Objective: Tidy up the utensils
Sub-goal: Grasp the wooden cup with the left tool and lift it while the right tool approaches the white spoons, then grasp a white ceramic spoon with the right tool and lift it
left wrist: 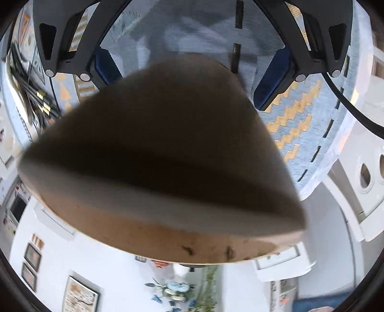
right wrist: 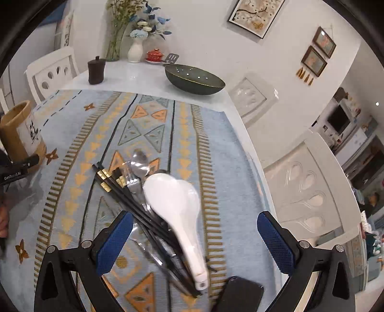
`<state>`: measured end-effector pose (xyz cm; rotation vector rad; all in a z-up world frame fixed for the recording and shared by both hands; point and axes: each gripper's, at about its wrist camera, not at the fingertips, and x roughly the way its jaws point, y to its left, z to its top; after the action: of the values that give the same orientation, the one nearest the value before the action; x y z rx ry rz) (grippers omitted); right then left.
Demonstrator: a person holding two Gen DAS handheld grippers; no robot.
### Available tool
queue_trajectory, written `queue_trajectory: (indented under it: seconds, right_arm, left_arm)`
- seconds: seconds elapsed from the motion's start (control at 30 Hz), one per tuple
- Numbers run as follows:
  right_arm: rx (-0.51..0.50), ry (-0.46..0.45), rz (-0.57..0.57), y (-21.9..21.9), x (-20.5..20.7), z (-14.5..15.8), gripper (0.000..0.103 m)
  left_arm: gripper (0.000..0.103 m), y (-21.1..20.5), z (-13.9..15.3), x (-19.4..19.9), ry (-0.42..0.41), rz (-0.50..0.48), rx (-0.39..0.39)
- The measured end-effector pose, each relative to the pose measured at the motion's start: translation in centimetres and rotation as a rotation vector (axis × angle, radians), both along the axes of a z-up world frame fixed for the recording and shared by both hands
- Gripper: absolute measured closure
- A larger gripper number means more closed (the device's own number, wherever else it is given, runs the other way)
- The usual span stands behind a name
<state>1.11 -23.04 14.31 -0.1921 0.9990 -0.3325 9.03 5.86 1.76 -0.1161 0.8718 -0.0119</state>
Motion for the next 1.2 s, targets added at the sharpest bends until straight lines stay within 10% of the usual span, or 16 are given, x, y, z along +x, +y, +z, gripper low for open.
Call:
queue_trajectory:
  seconds: [0.87,1.03,1.2]
  right_arm:
    - [0.104,0.291,-0.031,-0.6,5.8,-8.0,0.034]
    - [0.228,0.312,-0.074,-1.9,6.6,-8.7,0.072]
    - [0.355,0.254,-0.106,-3.2,6.1,-7.1,0.078]
  left_arm:
    - [0.006,-0.8,0.2,0.7,-0.037,0.014,0.053]
    - [0.006,-0.8,0.1,0.6,-0.037,0.014,0.054]
    - [0.006,-0.9,0.1,0.7,-0.035,0.014,0.054]
